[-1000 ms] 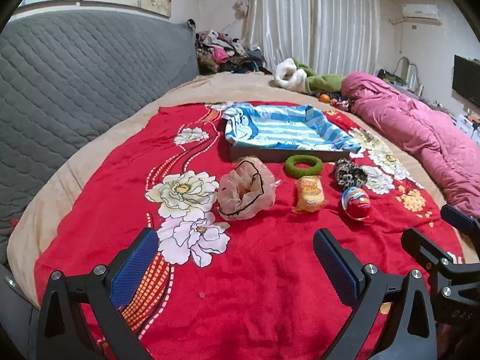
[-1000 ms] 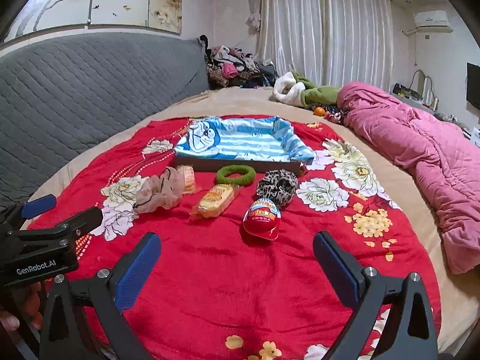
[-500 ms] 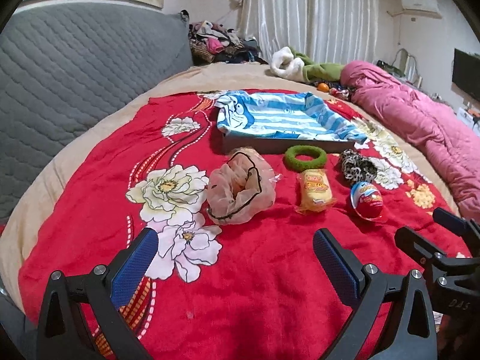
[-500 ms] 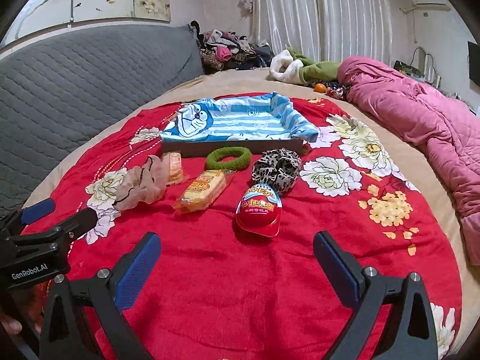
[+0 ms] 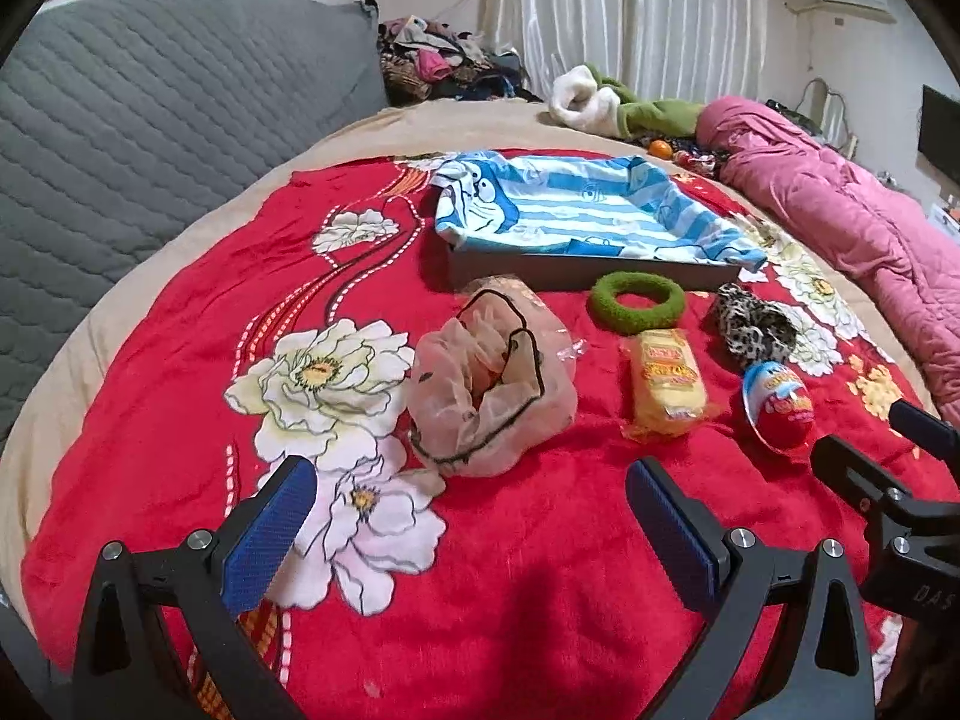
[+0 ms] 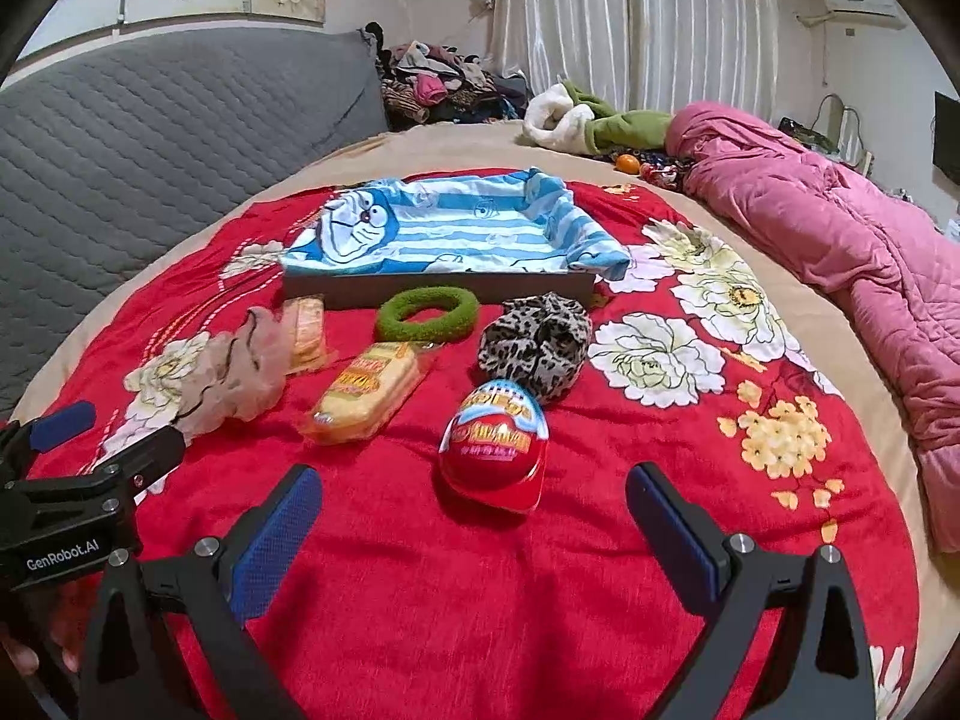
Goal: Organize objects
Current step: 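Move both tools toward the beige mesh scrunchie and red egg, then grasp the beige mesh scrunchie with the left tool while the right tool grasps the red egg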
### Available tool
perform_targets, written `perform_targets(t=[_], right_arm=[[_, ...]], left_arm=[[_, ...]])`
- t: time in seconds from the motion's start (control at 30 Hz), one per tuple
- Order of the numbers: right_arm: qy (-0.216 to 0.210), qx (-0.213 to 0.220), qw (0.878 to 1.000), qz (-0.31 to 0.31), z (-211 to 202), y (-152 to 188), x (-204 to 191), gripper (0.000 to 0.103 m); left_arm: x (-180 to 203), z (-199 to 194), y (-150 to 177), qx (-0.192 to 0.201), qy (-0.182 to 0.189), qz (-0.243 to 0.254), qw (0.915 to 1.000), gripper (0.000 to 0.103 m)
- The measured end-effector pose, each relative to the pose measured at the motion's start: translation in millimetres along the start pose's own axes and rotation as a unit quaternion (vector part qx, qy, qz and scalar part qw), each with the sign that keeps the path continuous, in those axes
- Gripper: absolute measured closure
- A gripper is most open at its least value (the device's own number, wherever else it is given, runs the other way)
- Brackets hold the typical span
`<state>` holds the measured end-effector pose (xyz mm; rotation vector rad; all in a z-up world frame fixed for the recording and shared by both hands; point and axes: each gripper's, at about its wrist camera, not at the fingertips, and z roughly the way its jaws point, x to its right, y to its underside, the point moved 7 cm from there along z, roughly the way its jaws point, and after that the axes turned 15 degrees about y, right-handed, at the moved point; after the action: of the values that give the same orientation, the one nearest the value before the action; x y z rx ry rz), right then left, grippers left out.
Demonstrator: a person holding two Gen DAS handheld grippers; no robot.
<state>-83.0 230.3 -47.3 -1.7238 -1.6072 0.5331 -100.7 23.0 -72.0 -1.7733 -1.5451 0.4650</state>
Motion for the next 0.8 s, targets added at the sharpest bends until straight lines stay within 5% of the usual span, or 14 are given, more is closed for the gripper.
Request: perform_targets(t=[0.8], right_arm=[[0.024, -0.066, 0.997, 0.012, 66.9, -9.2, 4.2, 0.001]], left_arm=[[-18.0, 65.6, -24.2, -0.022, -0.016, -0.001, 0.9996, 0.000]])
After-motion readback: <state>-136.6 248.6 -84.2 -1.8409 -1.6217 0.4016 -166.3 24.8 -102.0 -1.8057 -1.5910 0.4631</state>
